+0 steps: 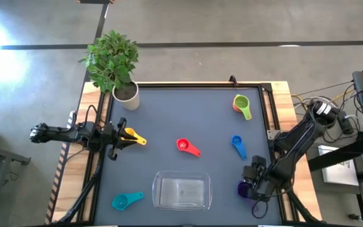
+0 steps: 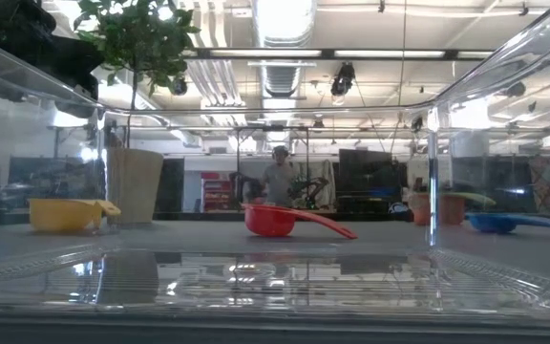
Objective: Nest measuring cups in basket
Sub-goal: Stack the violet measuring cup on top of the green measuring cup
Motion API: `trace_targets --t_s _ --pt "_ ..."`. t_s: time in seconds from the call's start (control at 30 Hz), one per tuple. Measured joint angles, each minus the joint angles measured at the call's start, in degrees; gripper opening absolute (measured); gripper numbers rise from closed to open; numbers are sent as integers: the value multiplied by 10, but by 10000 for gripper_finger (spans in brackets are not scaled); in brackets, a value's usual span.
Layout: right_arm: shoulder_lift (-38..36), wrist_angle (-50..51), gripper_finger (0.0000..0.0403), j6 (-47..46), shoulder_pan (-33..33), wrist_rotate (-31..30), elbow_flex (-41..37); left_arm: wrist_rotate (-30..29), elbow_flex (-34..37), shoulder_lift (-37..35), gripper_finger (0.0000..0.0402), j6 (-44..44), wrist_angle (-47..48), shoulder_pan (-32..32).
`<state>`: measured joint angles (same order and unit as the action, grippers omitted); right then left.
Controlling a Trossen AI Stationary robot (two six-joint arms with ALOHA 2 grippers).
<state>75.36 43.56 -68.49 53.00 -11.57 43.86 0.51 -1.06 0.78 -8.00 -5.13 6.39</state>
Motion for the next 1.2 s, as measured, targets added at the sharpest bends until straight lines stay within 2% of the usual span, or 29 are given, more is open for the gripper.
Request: trace_targets --t_s 0.1,0.2,0.3,0.4,0.53,0.67,0.8,0.97,1.1,1.2 --pt "7 -1 209 -1 0 0 0 0 0 0 41 0 0 0" --pt "11 -2 166 -1 0 11 0 0 0 0 41 0 0 0" --pt "14 -2 103 0 0 31 0 0 0 0 41 0 0 0" --pt "5 -2 30 0 -1 22 0 0 0 0 41 0 0 0" --pt "-36 20 11 8 -18 -11 0 0 0 0 41 0 0 0" --pt "-108 95 9 36 -74 -66 0 0 0 0 41 0 0 0" --pt "-205 162 9 108 -192 -110 0 0 0 0 41 0 0 0" --pt "-310 146 9 318 -408 -107 0 0 0 0 41 0 0 0" --pt "-341 131 8 477 -601 -58 0 0 0 0 41 0 0 0" --pt "-336 111 8 541 -734 13 0 0 0 0 41 0 0 0"
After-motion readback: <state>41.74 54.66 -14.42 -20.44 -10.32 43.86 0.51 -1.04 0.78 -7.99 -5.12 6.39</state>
